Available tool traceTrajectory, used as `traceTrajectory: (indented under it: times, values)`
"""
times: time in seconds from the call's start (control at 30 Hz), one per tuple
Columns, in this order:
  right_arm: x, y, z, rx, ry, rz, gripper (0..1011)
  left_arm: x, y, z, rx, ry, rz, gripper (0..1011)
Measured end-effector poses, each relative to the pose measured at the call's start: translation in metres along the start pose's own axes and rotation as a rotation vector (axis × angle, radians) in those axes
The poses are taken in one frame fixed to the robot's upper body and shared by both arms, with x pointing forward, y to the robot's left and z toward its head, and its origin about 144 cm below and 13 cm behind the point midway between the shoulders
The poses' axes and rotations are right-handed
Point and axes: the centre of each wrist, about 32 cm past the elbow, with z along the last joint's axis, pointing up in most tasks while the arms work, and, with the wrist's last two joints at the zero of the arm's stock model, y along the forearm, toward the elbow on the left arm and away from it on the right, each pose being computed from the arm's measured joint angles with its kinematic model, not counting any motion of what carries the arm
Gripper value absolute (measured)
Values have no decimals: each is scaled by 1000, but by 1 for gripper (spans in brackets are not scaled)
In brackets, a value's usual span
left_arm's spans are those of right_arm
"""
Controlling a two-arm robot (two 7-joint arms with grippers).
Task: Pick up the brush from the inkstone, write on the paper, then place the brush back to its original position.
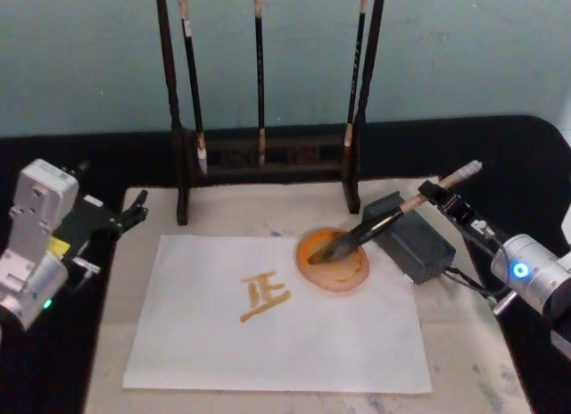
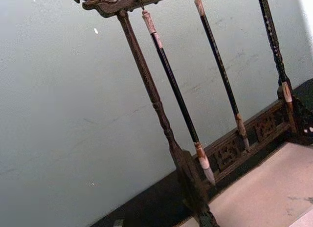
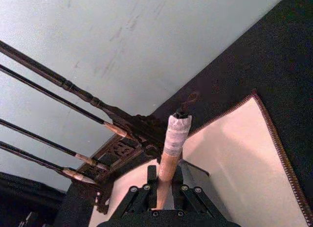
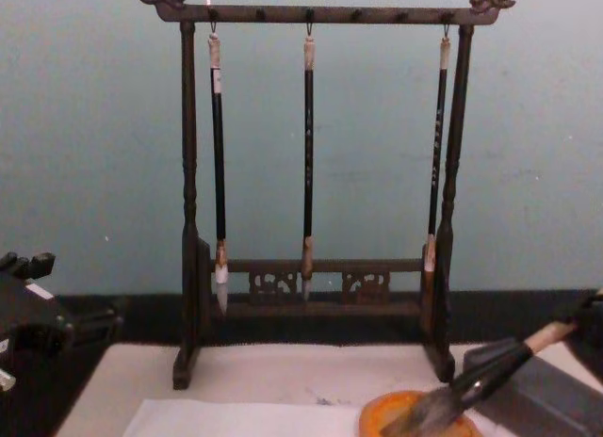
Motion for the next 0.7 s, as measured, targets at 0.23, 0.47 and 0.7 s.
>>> traceTrajectory:
  times: [0.23, 0.47, 0.7]
  values:
    - [0, 0, 0, 0, 0, 0, 177, 0, 0, 0, 0, 0, 0, 1009]
    - [0, 0, 0, 0, 0, 0, 177, 0, 0, 0, 0, 0, 0, 1010]
    - [0, 0, 0, 0, 0, -1, 177, 0, 0, 0, 0, 0, 0, 1010]
